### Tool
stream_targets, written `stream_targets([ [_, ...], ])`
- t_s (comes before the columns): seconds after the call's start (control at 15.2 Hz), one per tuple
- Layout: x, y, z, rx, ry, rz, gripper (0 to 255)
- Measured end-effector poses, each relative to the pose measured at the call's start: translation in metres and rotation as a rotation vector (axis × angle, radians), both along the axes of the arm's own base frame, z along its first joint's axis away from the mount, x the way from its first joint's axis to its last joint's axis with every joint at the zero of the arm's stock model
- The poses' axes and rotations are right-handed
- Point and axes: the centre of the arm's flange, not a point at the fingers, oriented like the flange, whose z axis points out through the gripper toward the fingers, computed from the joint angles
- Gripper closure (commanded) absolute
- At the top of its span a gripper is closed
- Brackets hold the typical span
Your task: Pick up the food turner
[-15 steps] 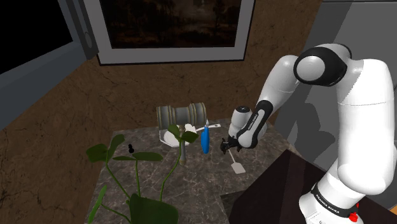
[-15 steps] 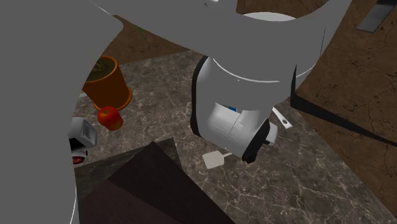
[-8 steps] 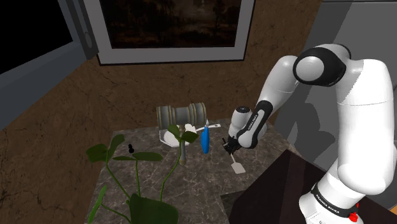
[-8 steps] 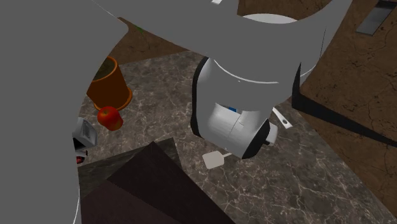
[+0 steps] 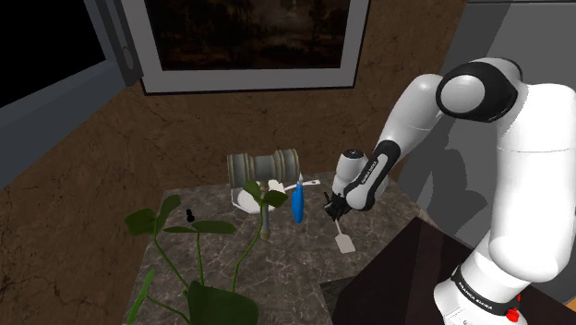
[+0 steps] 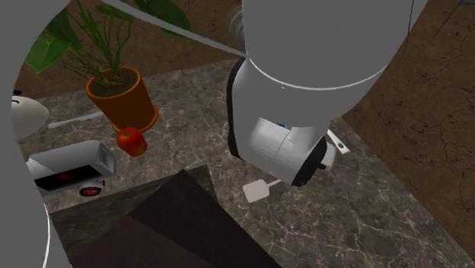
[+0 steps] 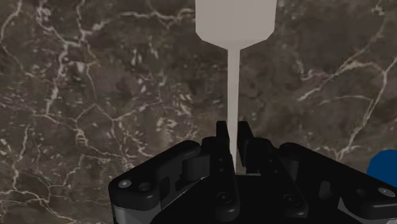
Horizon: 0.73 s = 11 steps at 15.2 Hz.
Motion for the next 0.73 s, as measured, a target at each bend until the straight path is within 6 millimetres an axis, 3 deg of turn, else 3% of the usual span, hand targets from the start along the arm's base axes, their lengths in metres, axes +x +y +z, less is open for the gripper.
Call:
stream_targets([
  [0.73, 0.000, 0.001, 0.055, 0.000, 0.000, 0.000, 255],
])
